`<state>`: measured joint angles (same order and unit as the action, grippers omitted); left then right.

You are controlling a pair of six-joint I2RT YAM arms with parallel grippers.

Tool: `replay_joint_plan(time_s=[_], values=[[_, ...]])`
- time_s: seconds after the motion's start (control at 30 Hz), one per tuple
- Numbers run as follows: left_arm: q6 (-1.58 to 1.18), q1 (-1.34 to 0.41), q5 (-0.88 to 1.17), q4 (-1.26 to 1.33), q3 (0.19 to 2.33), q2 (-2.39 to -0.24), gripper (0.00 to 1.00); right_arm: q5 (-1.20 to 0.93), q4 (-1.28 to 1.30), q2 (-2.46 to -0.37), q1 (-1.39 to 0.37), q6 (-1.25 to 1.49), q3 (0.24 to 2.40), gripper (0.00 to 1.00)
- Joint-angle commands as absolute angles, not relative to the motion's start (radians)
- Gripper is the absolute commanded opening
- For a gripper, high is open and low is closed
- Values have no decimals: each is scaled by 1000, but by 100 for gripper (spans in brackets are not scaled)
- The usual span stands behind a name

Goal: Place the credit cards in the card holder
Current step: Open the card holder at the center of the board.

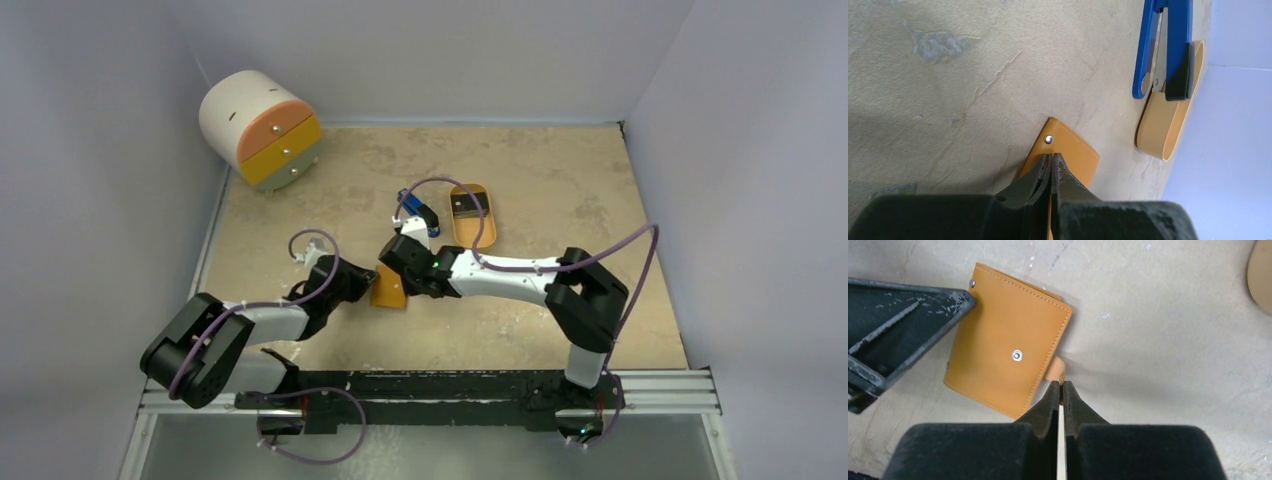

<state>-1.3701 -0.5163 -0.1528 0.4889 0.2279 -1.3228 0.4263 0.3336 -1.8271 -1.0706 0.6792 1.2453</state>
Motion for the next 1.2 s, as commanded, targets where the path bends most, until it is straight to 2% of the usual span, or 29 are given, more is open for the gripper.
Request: replay_joint_plan(time_s=[0.0,0.17,0.23,0.37,0.47,0.57,0.7,0.9,1.17], values=[[-1292,-511,-112,421,237,-1321,0,417,318,-1707,-1069,758,1149,0],[-1229,-575,-120,334,283,-1241,0,416,283,-1558,-1069,803,1027,0],[-1199,-608,-147,267,312,-1209,5,413,275,-1507,-1068,812,987,0],[-1147,-645,-168,177,345,-1159,36,395,253,-1435,-1069,819,920,0],[-1102,-668,-142,174,355,-1145,55,366,205,-1394,-1069,820,873,0],[-1070,-698,-108,194,362,-1142,65,349,123,-1339,-1069,822,808,0],[-1057,-710,-26,262,347,-1153,70,314,15,-1252,-1069,825,743,0],[-1056,-719,48,337,302,-1099,73,308,-48,-1156,-1068,808,716,0],[-1045,-720,68,357,279,-1107,75,299,-58,-1175,-1068,806,717,0]])
